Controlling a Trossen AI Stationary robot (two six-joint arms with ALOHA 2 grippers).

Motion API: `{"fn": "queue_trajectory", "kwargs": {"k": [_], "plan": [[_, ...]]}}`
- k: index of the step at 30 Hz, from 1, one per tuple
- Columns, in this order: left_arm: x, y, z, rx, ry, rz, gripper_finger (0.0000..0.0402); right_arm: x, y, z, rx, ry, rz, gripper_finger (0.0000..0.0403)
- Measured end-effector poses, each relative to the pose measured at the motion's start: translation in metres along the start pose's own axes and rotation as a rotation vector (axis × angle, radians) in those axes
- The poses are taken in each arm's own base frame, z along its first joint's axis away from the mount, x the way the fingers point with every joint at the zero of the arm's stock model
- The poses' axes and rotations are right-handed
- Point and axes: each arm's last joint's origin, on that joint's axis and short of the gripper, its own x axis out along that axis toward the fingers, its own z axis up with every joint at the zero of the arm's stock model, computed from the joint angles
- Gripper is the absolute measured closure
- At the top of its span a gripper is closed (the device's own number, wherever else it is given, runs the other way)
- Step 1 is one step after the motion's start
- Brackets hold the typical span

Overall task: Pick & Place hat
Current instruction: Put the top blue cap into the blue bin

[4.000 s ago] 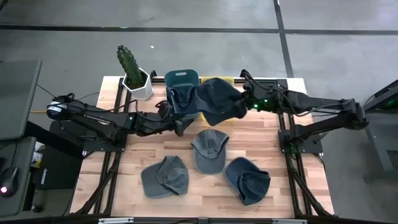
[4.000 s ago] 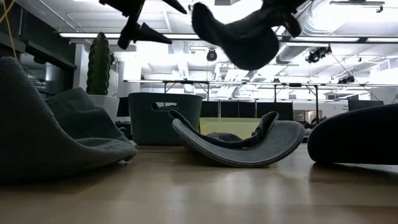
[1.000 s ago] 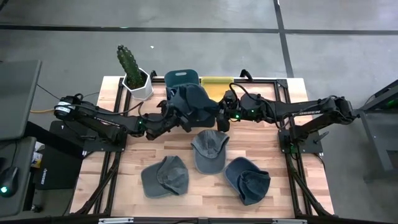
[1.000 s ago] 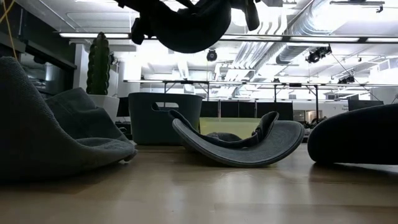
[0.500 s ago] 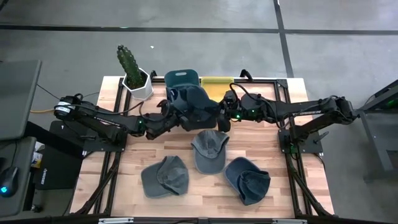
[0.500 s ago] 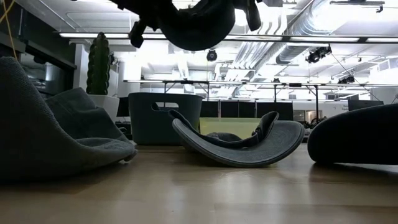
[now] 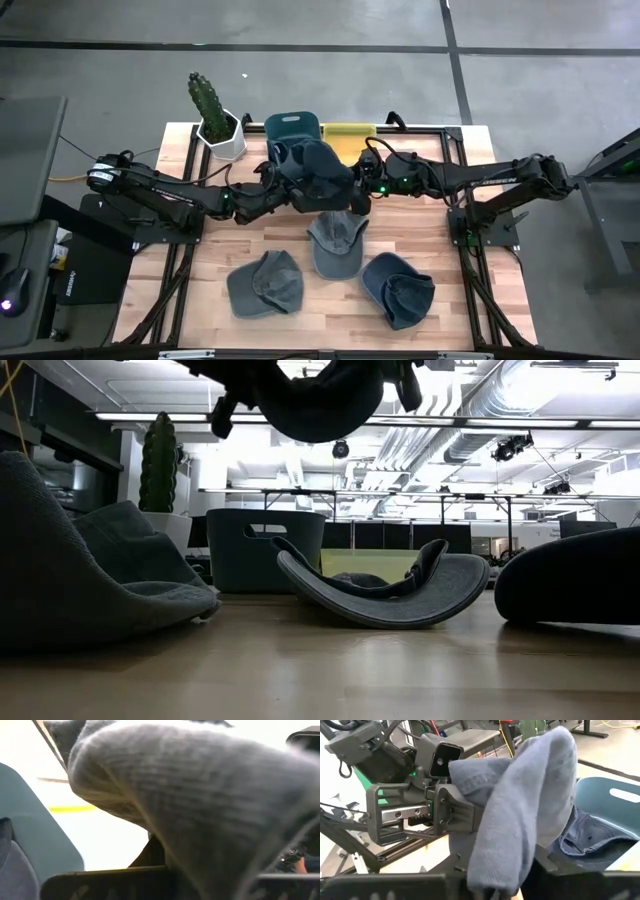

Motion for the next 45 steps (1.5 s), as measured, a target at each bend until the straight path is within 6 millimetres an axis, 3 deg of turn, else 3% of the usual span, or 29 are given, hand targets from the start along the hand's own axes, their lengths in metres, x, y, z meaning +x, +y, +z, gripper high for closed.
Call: {"fn": "queue_trajectory", "kwargs": {"k": [7, 12, 16, 21, 28, 33, 39, 45], "plan": [[0.000, 0.001, 0.000, 0.005, -0.017, 0.029, 0.0401, -0.029, -0.019, 0.020, 0.008, -0.031, -0.109, 0.0265], [-0.005, 0.005, 0.005, 0.030, -0.017, 0.081, 0.0401, -0.069, -0.036, 0.033, 0.016, -0.029, -0.242, 0.0249], [-0.007, 0.018, 0.024, 0.015, 0.009, 0.121, 0.0401, -0.103, -0.046, 0.034, 0.081, 0.004, -0.316, 0.0245], [0.003, 0.054, 0.047, -0.040, 0.148, 0.177, 0.0401, -0.129, -0.048, 0.025, 0.126, 0.089, -0.337, 0.0246], [0.022, 0.099, 0.079, -0.144, 0.215, 0.227, 0.0401, -0.134, -0.042, 0.008, 0.107, 0.240, -0.328, 0.0242], [0.037, 0.120, 0.094, -0.183, 0.224, 0.265, 0.0401, -0.133, -0.037, 0.001, 0.091, 0.296, -0.329, 0.0242], [0.058, 0.136, 0.098, -0.212, 0.280, 0.300, 0.0401, -0.131, -0.033, -0.003, 0.082, 0.300, -0.346, 0.0241], [0.073, 0.144, 0.085, -0.203, 0.331, 0.416, 0.0401, -0.130, -0.032, -0.004, 0.074, 0.292, -0.372, 0.0241]]}}
